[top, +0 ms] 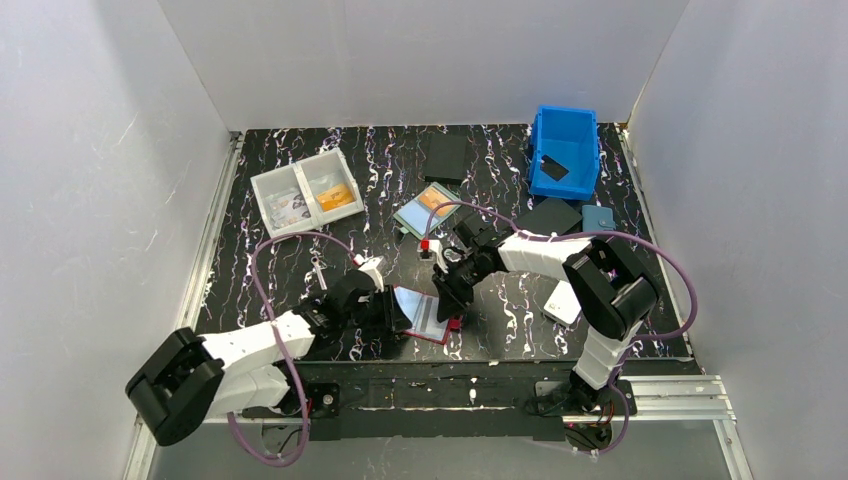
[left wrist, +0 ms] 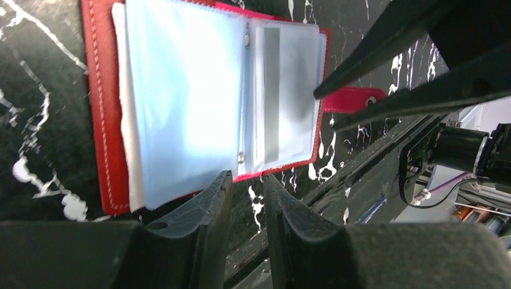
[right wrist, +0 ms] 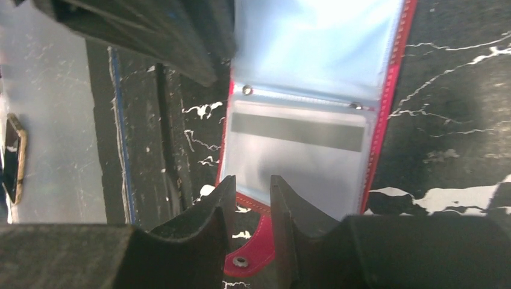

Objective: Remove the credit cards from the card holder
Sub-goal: Open the card holder at the center of the board, then remove the credit card from the card holder.

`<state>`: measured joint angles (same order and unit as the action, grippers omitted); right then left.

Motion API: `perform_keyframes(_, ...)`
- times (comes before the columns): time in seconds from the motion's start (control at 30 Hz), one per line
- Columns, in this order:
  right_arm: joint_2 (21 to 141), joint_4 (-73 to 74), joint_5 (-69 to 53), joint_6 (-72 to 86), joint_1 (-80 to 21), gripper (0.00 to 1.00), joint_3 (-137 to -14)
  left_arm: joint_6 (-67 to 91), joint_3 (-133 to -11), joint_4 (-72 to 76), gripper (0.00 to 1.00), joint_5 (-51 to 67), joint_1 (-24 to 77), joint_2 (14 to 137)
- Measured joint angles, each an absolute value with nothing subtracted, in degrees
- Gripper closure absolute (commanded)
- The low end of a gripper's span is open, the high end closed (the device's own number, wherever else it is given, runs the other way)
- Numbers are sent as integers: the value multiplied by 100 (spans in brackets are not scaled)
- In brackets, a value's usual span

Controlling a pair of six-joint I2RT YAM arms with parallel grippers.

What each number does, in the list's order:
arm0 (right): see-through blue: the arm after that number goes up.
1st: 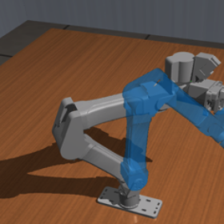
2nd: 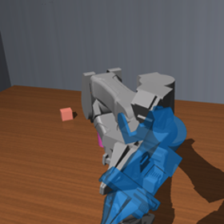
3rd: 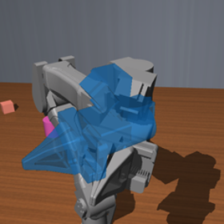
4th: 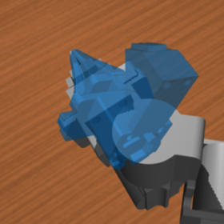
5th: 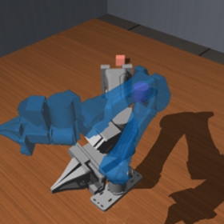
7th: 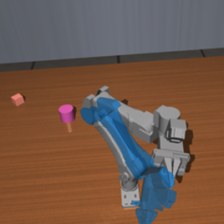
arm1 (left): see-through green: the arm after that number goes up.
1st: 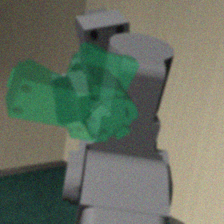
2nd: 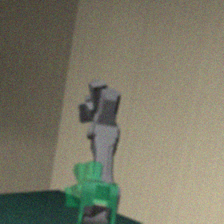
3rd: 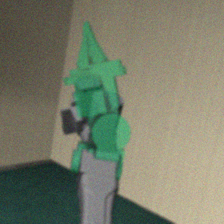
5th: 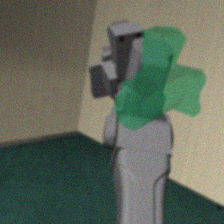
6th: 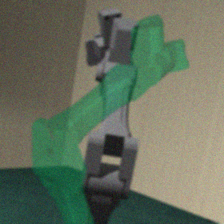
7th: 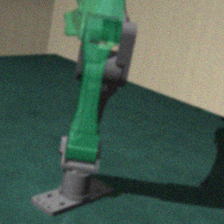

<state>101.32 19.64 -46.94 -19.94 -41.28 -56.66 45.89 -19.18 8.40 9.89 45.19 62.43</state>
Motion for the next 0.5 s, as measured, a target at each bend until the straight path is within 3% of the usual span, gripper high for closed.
perform_keyframes(0.23, 10280, 2233, -4827, -2233, -4121, 72, -5695, 4613, -1927, 1586, 76, 1098, 4519, 7011)
perform_keyframes(0.5, 10361, 1907, -4641, -1588, -4123, 73, -5695, 4696, -1907, 2095, 74, 1100, 4512, 7310)
